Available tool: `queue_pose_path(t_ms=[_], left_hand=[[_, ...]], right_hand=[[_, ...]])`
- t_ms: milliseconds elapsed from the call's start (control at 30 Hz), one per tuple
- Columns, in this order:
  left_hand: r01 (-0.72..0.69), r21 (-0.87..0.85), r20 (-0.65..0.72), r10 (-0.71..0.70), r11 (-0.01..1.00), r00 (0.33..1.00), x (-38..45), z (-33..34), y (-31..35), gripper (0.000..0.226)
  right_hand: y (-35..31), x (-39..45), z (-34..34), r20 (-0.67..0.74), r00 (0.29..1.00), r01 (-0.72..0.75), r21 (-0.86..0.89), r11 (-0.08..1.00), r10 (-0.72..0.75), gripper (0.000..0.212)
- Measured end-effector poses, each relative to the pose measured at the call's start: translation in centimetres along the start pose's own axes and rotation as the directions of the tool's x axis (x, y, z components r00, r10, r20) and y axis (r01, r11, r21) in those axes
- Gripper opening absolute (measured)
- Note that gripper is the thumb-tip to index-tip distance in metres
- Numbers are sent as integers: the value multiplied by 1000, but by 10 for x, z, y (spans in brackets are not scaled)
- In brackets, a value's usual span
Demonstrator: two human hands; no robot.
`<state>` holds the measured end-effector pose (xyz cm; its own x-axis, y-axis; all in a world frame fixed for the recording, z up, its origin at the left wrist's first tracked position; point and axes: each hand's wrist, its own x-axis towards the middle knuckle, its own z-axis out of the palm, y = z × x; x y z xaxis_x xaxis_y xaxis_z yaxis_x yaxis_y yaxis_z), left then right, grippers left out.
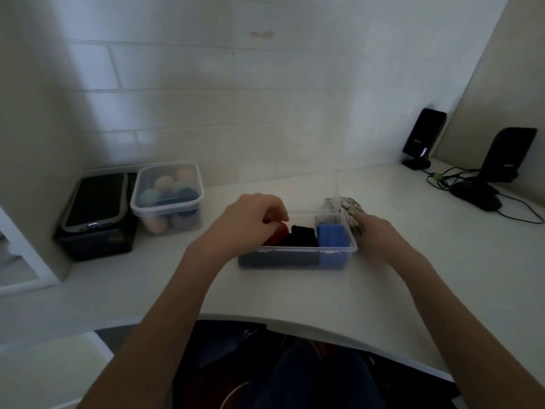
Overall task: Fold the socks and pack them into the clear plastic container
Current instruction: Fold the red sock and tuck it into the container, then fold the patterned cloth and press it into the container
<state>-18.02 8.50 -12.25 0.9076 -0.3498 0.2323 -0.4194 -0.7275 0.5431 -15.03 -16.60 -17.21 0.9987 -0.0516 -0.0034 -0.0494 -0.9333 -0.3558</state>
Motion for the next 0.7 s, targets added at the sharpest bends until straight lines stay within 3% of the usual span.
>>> queue_pose_path(t_ms=[133, 333, 433, 500, 567, 633, 700], left_hand=[[15, -50, 15, -15, 999, 1000, -1, 9, -3, 14], [-1, -130, -91, -11, 992, 996, 5, 17, -1, 17], [-55, -231, -147, 21, 971, 989, 14, 19, 15, 50], [-98, -302, -177, 45, 948, 983, 23, 17, 29, 72], [-85, -417, -153, 22, 905, 988, 33, 16, 40, 81], [3, -524, -24, -19, 852, 1000, 42, 16, 46, 70], [107, -654, 174, 11, 749, 985, 48, 18, 49, 40]], right_hand=[[5, 0, 2, -259, 966, 29, 168, 985, 15, 10], [-13, -21, -24, -518, 855, 240, 348, 906, -28, 24], [-30, -35, -42, -576, 816, 361, 436, 825, -52, 27], [-41, -44, -53, -516, 852, 426, 580, 695, -91, 26], [-52, -52, -59, -397, 908, 410, 771, 488, -136, 23], [-57, -57, -62, -296, 946, 321, 912, 257, -132, 23], [-57, -57, -65, -245, 963, 259, 956, 137, -111, 25]])
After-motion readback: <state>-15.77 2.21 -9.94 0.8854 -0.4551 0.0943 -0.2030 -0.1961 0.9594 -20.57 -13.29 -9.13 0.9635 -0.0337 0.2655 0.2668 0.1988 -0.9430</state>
